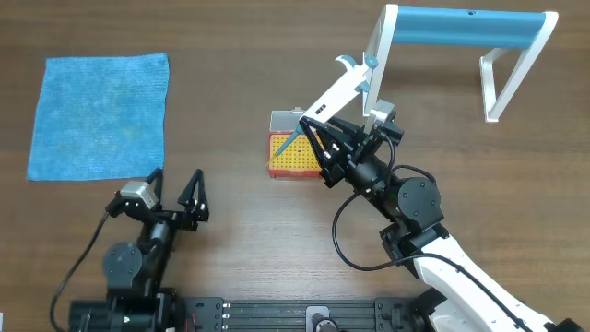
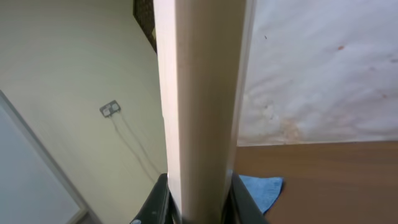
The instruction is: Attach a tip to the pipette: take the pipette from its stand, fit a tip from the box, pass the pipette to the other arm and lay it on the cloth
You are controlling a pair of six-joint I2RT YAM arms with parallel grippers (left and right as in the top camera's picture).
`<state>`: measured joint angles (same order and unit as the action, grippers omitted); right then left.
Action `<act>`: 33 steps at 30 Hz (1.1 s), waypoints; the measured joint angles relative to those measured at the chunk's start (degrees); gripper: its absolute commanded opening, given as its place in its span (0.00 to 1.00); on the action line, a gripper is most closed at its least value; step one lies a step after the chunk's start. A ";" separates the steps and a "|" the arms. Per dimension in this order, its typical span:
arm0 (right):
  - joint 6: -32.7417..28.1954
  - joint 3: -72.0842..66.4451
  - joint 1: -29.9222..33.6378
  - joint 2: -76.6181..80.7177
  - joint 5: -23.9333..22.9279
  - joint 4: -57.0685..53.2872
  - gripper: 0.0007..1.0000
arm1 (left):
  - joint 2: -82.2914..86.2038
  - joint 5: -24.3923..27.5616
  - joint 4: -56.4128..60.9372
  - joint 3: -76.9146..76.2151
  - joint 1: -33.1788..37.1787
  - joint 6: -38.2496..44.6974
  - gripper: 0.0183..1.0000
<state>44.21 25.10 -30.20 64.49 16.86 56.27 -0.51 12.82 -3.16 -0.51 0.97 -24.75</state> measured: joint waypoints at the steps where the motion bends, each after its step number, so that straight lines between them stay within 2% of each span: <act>1: 0.57 0.00 0.00 0.00 0.00 -0.02 0.07 | 0.00 1.92 0.17 0.00 0.00 -2.69 0.92; 6: 5.31 0.00 0.00 0.00 0.00 -0.13 0.07 | 0.00 10.78 0.61 0.00 0.00 -19.61 0.92; 7: 7.15 0.00 0.00 0.00 0.00 -0.15 0.07 | 0.00 13.70 0.63 0.00 0.00 -26.05 0.92; 10: 9.49 0.00 0.00 0.00 0.00 -0.83 0.07 | 0.00 17.31 0.85 0.02 0.00 -34.58 0.92; 14: 10.95 0.00 0.00 0.00 0.00 -2.58 0.07 | 0.00 17.64 0.74 0.02 0.00 -40.11 0.92; 20: 12.22 0.02 0.00 0.00 0.85 -2.14 0.07 | 0.00 14.64 5.14 0.07 0.02 -45.13 0.92; 22: 13.22 0.09 0.02 0.00 3.54 -3.76 0.07 | -0.07 14.40 5.18 0.04 0.02 -45.66 0.92; 27: 17.22 0.24 0.00 0.02 14.16 -12.92 0.07 | -5.14 15.61 5.16 -2.99 0.02 -45.86 0.92; 29: 18.12 0.24 0.00 0.02 17.59 -13.88 0.07 | -9.51 17.53 5.81 -5.90 0.02 -45.68 0.92; 33: 20.26 0.26 0.02 0.04 25.44 -16.26 0.07 | -22.45 25.81 7.93 -15.17 0.02 -43.85 0.86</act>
<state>64.47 25.36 -30.17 64.53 42.30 40.01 -22.96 38.63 4.78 -15.68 0.99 -68.60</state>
